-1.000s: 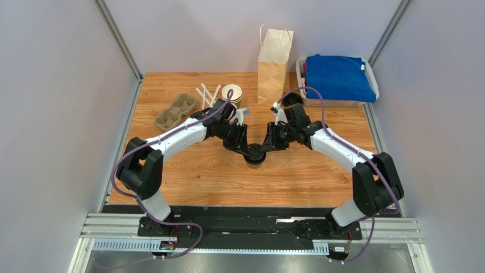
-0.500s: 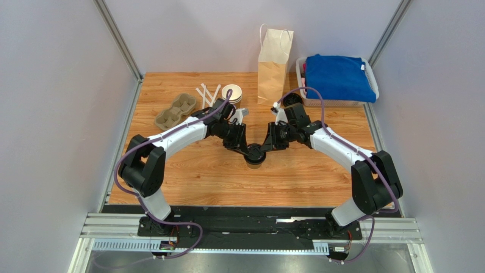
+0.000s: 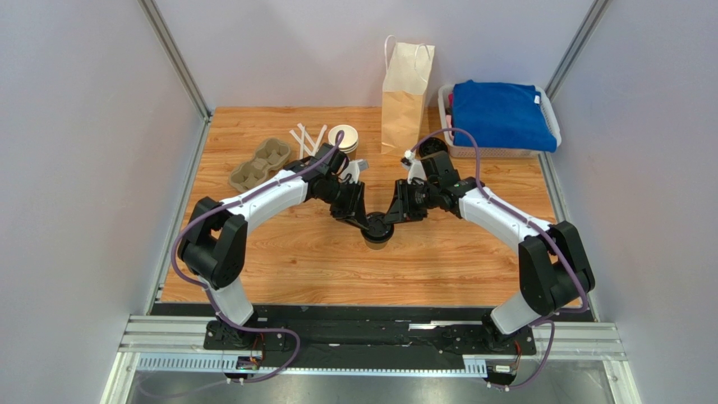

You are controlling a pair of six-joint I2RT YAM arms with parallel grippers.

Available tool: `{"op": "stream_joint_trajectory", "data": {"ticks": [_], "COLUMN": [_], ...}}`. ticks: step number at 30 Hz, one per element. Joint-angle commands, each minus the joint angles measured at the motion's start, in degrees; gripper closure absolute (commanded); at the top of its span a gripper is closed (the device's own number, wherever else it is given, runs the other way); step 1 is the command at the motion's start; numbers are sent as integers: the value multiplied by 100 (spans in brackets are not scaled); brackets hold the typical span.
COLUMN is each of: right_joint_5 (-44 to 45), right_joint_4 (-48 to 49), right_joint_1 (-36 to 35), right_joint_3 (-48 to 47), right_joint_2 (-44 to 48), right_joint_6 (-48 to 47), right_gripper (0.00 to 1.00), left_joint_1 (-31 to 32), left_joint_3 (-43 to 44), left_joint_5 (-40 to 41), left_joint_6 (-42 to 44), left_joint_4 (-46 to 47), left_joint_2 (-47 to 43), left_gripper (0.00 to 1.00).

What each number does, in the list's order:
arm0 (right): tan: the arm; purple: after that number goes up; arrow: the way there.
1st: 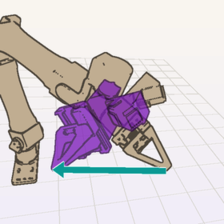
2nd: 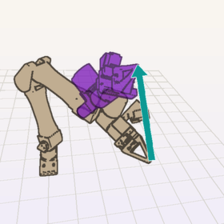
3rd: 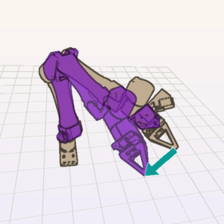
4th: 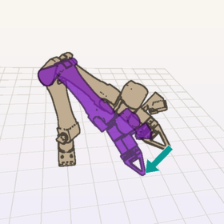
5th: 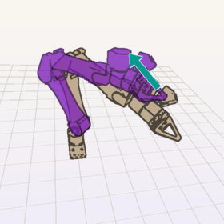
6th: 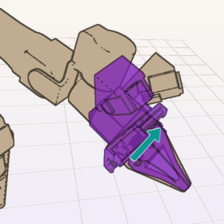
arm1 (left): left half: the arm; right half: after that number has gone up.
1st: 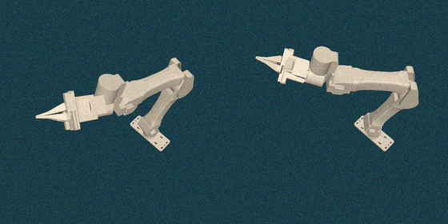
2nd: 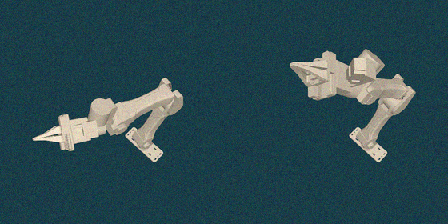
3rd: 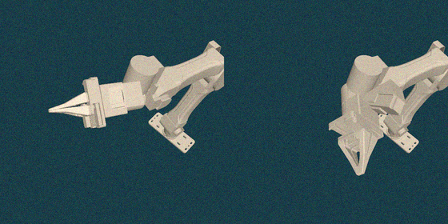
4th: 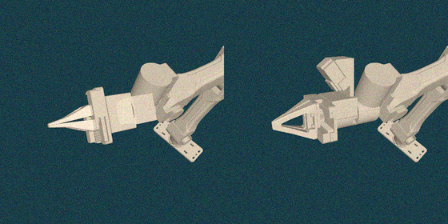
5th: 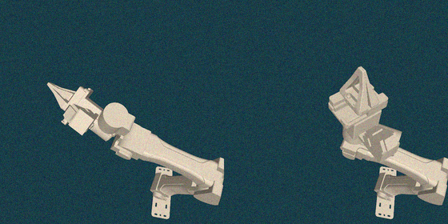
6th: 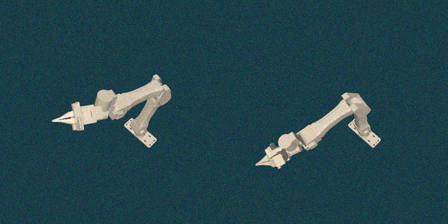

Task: Pack the takeout coffee

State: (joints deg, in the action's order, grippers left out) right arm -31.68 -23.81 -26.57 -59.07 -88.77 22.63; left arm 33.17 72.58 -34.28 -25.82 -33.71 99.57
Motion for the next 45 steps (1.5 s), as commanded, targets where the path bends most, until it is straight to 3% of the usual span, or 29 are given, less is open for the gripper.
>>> {"op": "stream_joint_trajectory", "data": {"ticks": [1, 14, 24, 31, 37, 41, 45], "right_joint_5": [-137, -154, -119, -128, -198, -303, -295], "right_joint_4": [-27, -141, -150, -202, -290, -343, -492], "right_joint_1": [-129, -138, -112, -85, -59, -15, -6], "right_joint_3": [-219, -298, -325, -333, -421, -334, -27], "right_joint_2": [158, 431, 484, 492, 712, 1036, 1414], "right_joint_6": [83, -4, 4, -13, -75, -189, -882], "right_gripper": [65, 64, 64, 60, 50, 36, 27], "left_joint_1": [129, 129, 129, 129, 137, 129, -125], "left_joint_3": [134, 125, 178, 187, 266, 354, 319], "left_joint_5": [352, 282, 247, 255, 212, 106, 36], "left_joint_6": [192, 165, 113, 139, 174, 262, 210], "left_joint_4": [102, 163, 181, 172, 181, 181, 277], "left_joint_2": [98, -219, -333, -438, -596, -746, -1096], "left_gripper": [68, 68, 57, 56, 49, 42, 33]}}
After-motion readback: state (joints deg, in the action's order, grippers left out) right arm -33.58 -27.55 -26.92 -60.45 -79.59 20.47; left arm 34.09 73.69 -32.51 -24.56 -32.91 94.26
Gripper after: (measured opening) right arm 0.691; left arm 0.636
